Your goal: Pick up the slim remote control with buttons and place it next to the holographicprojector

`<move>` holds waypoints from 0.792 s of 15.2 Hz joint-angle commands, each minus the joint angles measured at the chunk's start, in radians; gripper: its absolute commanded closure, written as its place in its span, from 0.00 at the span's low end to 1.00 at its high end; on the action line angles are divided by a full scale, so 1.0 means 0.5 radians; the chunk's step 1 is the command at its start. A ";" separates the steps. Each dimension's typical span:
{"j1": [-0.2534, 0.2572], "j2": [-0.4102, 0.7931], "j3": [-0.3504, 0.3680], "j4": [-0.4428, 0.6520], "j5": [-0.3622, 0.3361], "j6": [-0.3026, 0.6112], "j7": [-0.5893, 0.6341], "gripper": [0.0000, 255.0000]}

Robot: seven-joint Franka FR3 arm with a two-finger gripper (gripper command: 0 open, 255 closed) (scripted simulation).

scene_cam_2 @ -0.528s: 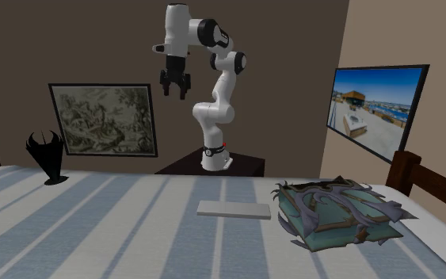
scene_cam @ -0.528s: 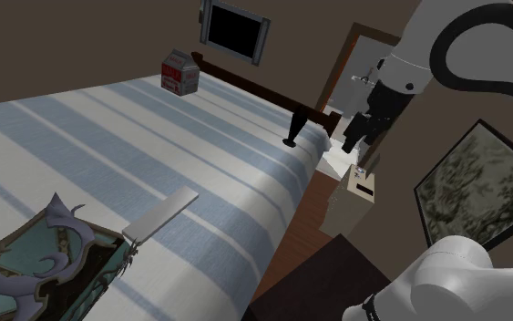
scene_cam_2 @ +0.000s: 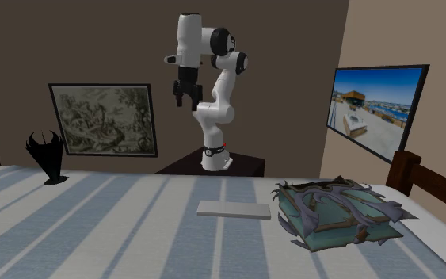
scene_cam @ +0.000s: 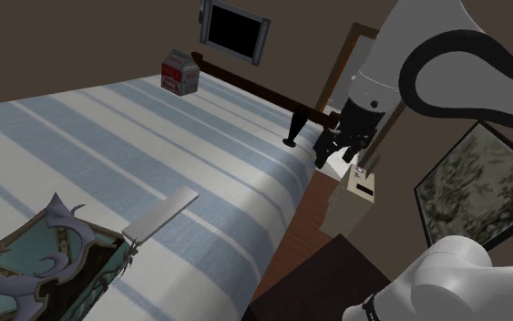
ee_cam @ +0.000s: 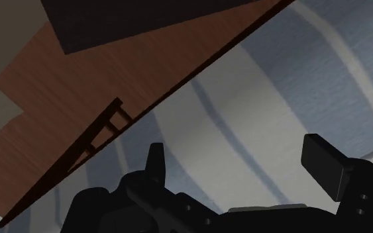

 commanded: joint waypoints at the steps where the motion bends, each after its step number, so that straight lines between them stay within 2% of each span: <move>1: -0.003 0.050 0.088 -0.020 0.066 0.068 0.160 0.00; 7: -0.025 0.291 0.375 -0.004 0.230 0.298 0.636 0.00; 12: -0.081 0.583 0.618 0.098 0.286 0.503 1.040 0.00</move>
